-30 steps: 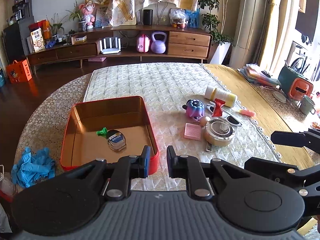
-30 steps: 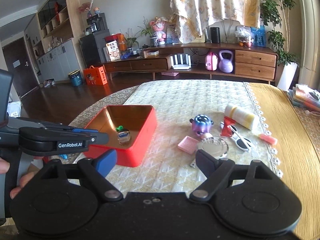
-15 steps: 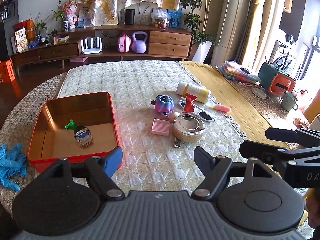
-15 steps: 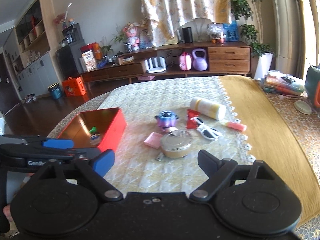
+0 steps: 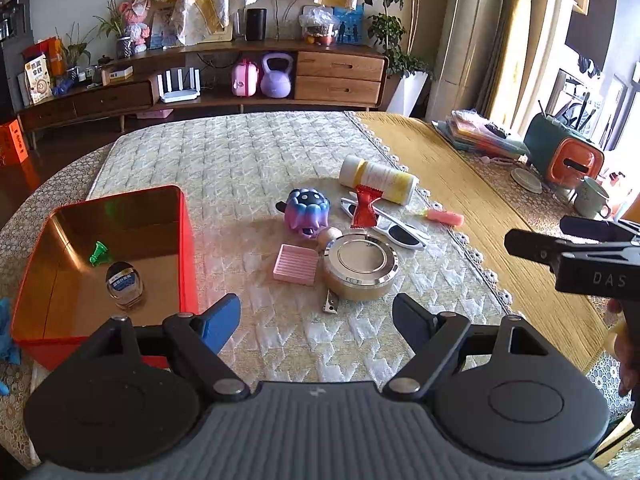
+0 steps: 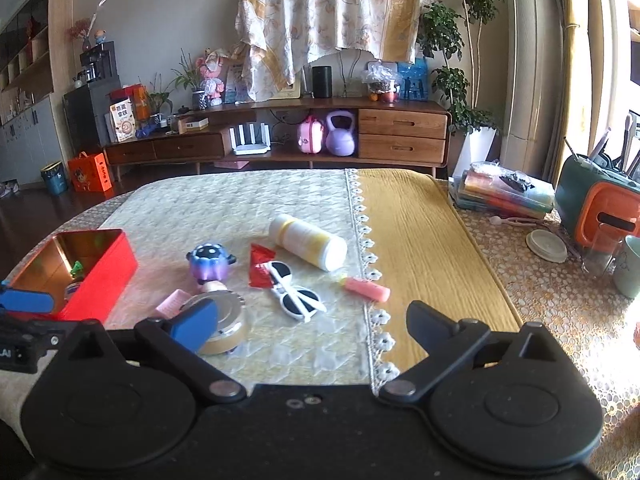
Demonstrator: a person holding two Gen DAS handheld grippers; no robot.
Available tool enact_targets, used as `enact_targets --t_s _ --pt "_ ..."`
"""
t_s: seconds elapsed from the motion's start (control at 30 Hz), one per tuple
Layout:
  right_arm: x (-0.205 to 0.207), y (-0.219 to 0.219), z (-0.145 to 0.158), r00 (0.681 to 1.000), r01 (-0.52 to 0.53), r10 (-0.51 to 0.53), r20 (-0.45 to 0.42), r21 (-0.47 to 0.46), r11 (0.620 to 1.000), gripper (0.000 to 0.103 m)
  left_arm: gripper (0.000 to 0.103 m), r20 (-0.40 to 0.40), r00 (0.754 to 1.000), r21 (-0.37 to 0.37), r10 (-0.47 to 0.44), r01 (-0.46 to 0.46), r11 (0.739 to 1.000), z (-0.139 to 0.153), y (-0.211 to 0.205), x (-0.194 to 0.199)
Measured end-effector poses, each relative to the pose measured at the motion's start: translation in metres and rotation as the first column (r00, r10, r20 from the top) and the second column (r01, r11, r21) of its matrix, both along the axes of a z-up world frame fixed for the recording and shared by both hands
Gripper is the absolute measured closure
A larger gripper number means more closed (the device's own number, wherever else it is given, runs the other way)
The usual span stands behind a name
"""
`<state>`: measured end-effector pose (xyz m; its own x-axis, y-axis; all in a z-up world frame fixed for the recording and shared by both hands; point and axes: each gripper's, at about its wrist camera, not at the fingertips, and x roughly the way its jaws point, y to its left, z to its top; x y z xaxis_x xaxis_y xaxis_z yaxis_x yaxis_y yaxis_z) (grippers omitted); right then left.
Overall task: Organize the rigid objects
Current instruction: 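Reach the left gripper to the silver compact while the right gripper grasps the pink tube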
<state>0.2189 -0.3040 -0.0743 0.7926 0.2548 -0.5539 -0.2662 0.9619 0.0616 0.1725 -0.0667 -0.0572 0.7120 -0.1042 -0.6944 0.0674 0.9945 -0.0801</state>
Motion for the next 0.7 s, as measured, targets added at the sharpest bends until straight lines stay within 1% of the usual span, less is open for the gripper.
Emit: enact_targets --t_s 0.13,0.23,0.33,0.37,0.4,0.47,0.6,0.7 --pt "0.028 -0.013 -0.013 0.999 0.018 -0.018 -0.027 0.007 1.0 0.001 0.02 0.016 1.0 0.03 -0.021 0.021 0.999 -0.011 -0.015 0.013" --pt "0.048 -0.021 -0.022 0.999 0.022 -0.022 -0.046 0.011 1.0 0.001 0.02 -0.004 0.999 0.026 -0.038 0.038 0.999 -0.021 -0.025 0.028" --pt "0.067 -0.023 -0.031 0.998 0.028 -0.028 -0.059 -0.011 1.0 0.001 0.02 -0.016 0.998 0.031 -0.058 0.058 0.998 -0.03 -0.034 0.042" --pt "0.073 -0.024 -0.033 0.998 0.025 -0.026 -0.065 -0.018 1.0 0.001 0.02 -0.028 0.997 0.022 -0.071 0.072 0.997 -0.034 -0.037 0.048" --pt "0.079 -0.024 -0.036 0.997 0.021 -0.023 -0.071 -0.023 1.0 0.001 0.02 -0.038 0.996 0.004 -0.086 0.086 0.996 -0.037 -0.038 0.053" --pt "0.092 -0.024 -0.042 0.996 0.009 -0.013 -0.091 -0.035 0.999 0.001 0.02 -0.055 0.995 -0.012 -0.087 0.086 0.996 -0.045 -0.041 0.061" --pt "0.118 -0.018 -0.054 0.99 -0.044 0.034 -0.137 -0.076 0.996 0.001 0.02 -0.069 0.995 0.01 -0.068 0.069 0.998 -0.058 -0.047 0.074" --pt "0.133 -0.012 -0.062 0.986 -0.072 0.054 -0.159 -0.107 0.992 0.004 0.02 -0.086 0.994 0.015 -0.067 0.069 0.998 -0.067 -0.049 0.083"
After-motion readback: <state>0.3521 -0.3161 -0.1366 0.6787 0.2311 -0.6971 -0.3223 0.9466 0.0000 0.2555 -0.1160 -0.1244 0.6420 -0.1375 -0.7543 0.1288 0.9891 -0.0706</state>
